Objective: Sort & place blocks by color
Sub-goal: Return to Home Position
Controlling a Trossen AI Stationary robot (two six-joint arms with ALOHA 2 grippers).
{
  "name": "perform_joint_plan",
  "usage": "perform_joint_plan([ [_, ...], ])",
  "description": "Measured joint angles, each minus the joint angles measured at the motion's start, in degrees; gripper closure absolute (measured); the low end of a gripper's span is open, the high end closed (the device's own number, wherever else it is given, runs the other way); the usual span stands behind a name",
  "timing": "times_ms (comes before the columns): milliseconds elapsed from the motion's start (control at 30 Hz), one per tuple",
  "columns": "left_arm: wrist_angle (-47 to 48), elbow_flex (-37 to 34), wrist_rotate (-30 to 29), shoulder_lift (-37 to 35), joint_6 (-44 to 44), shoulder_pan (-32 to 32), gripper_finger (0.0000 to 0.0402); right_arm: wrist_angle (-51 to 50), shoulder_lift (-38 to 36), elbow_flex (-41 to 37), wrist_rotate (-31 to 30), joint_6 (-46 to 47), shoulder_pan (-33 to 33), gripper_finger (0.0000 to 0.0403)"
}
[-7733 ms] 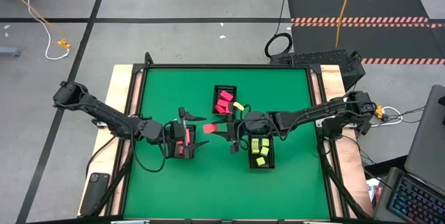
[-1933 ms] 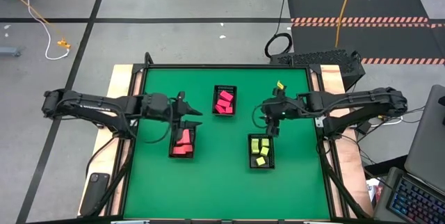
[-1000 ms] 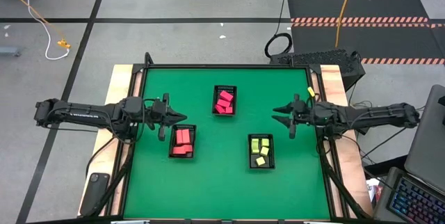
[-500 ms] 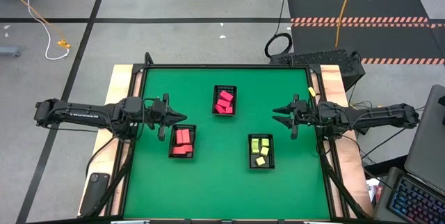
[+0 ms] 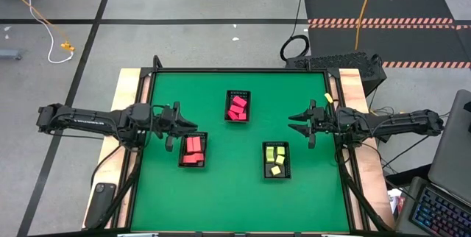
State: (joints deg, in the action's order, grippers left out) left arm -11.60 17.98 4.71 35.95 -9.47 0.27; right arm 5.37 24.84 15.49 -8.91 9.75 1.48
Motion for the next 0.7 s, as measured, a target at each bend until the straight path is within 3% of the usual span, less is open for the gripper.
perform_joint_plan([
  [700, 0.9, 0.0, -0.2, 0.4, 3.9, -1.1, 0.0327, -4.0, 0.1, 0.1, 0.1, 0.0, 0.0, 0.0273],
])
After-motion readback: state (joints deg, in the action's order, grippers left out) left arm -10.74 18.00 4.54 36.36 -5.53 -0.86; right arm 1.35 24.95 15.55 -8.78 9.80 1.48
